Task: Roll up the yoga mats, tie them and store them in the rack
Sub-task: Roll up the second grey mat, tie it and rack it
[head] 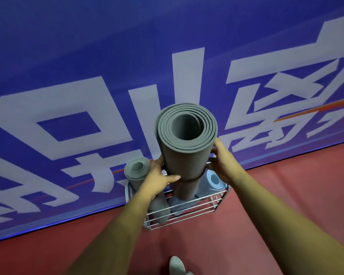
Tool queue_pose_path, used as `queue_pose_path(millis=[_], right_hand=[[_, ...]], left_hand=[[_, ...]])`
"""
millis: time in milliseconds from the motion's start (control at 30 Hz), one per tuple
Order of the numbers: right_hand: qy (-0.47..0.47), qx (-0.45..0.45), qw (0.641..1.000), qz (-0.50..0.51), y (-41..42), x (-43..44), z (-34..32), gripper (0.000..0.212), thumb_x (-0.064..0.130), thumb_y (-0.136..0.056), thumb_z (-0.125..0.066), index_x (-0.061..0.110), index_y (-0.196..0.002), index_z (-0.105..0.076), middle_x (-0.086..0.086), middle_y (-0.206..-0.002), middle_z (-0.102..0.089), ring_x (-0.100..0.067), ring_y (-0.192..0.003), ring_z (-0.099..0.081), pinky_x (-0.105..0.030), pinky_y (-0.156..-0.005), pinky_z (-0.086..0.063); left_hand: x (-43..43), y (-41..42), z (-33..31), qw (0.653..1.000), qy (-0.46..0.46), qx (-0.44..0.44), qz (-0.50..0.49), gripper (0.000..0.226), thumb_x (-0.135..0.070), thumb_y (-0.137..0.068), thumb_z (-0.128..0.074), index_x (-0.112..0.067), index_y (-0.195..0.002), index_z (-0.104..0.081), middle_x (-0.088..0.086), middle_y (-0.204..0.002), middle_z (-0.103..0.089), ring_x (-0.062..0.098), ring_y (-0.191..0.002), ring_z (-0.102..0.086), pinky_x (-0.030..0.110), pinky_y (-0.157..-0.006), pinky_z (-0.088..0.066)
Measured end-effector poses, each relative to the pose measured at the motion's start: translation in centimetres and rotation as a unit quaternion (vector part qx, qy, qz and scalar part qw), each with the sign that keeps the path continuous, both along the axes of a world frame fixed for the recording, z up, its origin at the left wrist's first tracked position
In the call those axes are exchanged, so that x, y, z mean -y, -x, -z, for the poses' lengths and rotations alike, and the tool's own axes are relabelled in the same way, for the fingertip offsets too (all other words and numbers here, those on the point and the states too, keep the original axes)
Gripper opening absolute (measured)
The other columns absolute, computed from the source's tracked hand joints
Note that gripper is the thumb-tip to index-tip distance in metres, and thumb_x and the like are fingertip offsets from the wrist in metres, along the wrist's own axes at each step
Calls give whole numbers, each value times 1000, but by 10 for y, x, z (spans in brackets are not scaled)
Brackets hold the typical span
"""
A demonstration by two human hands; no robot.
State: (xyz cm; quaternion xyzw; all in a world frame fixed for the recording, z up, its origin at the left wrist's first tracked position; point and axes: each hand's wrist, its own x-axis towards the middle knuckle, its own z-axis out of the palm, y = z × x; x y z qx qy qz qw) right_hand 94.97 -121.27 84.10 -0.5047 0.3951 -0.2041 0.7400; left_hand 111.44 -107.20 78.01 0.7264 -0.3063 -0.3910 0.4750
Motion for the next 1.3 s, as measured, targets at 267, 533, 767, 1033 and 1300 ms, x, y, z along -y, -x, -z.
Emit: queue_pose_path(millis=[267, 533, 767, 1033, 1300], right_hand=[[-90, -24, 996, 14, -40, 26, 78, 27, 42, -98, -47, 29, -99, -71, -4, -110, -72, -25, -107, -60, -41, -94, -44], [-195, -28, 979, -42, -67, 51, 128, 28, 33, -101, -44, 24, -102, -71, 5, -100, -75, -10, -102, -62, -26, -85, -47], [-239, -98, 959, -117, -63, 72, 183, 31, 42, -101, -44, 23, -104, -69, 7, -99, -74, -8, -98, -63, -25, -84, -47], [-235, -34, 963, -128, -78, 72, 191, 47, 53, -101, -41, 23, -131, -61, 9, -123, -69, -5, -117, -60, -24, -94, -49], [-89, -86, 977, -175, -110, 82, 201, 41, 49, -92, -60, 23, -122, -62, 5, -118, -71, -12, -111, -65, -41, -102, -51]], left_hand=[[22, -30, 83, 997, -70, -8, -37, 83, -11, -58, -89, -14, -131, -49, 9, -135, -50, 17, -118, -53, 25, -97, -43], [37, -31, 134, 987, -126, -31, -96, 90, 9, -74, -72, -20, -150, -32, -5, -131, -55, 16, -127, -50, 28, -98, -43], [52, -11, 171, 971, -144, -50, -186, 93, 4, -80, -61, -45, -150, -23, -6, -139, -53, 15, -122, -53, 31, -100, -45], [65, 4, 146, 948, -58, -109, -294, 84, 4, -77, -60, -32, -148, -33, -10, -134, -54, 16, -129, -49, 39, -110, -39], [85, -4, 127, 904, -27, -205, -374, 65, -68, -81, -60, -46, -139, -42, -17, -143, -47, 15, -127, -50, 49, -94, -50]])
